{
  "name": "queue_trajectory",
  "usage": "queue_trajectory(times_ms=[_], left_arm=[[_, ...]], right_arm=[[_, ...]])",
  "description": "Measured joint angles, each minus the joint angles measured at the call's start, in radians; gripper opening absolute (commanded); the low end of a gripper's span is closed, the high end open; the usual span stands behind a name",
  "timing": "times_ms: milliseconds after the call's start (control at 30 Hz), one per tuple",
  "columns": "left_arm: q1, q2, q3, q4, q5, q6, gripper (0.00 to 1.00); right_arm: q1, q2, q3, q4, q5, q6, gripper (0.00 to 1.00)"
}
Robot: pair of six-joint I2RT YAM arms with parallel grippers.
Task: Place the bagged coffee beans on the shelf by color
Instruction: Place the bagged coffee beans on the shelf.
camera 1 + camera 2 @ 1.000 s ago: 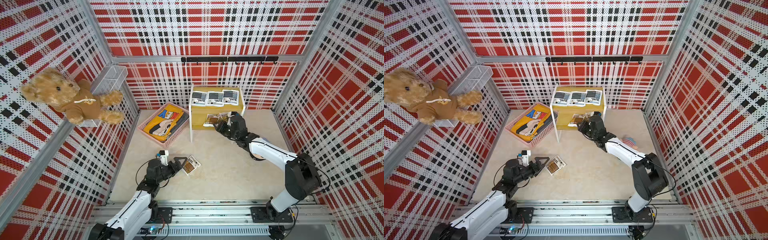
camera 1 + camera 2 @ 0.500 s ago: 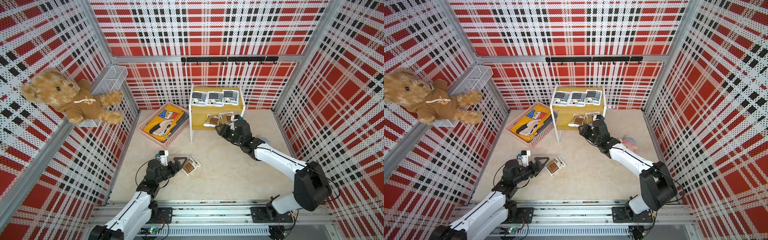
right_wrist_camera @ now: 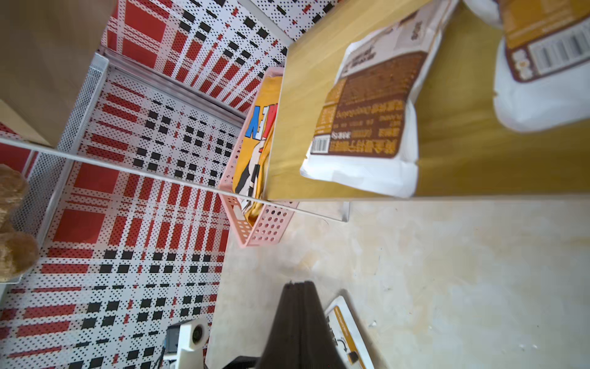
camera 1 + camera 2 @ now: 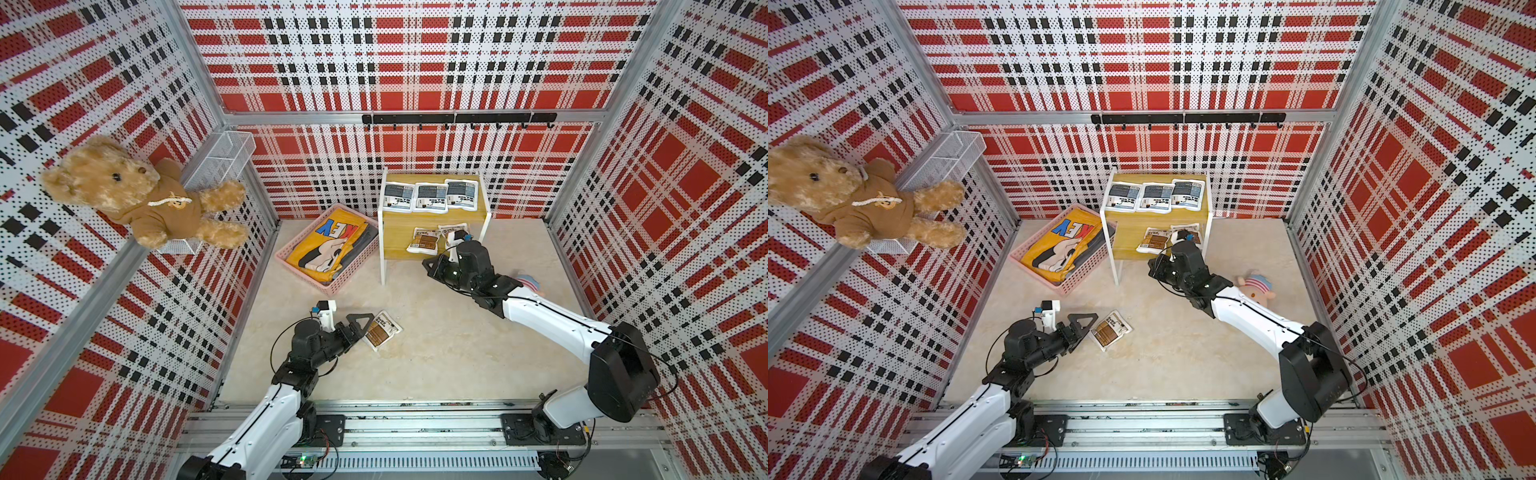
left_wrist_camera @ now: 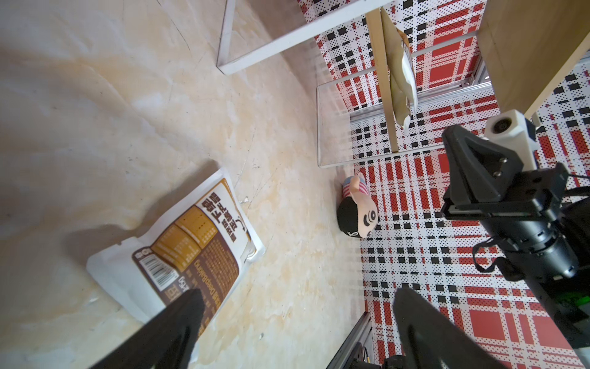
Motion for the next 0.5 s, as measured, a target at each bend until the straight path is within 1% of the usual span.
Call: queue_trajectory(times_ms=[133, 500], left_arm=[[0.002, -0.003, 0.0, -0.016, 0.0, 0.002, 0.99], [0.019, 0.015, 0.001, -0.018, 0.002, 0.013, 0.99]], right_arm=[[0.001, 0.039, 0.048, 0.002, 0.01, -0.009, 0.02], [0.001, 0.109, 0.069, 0.0, 0.066, -0.035, 0.0]])
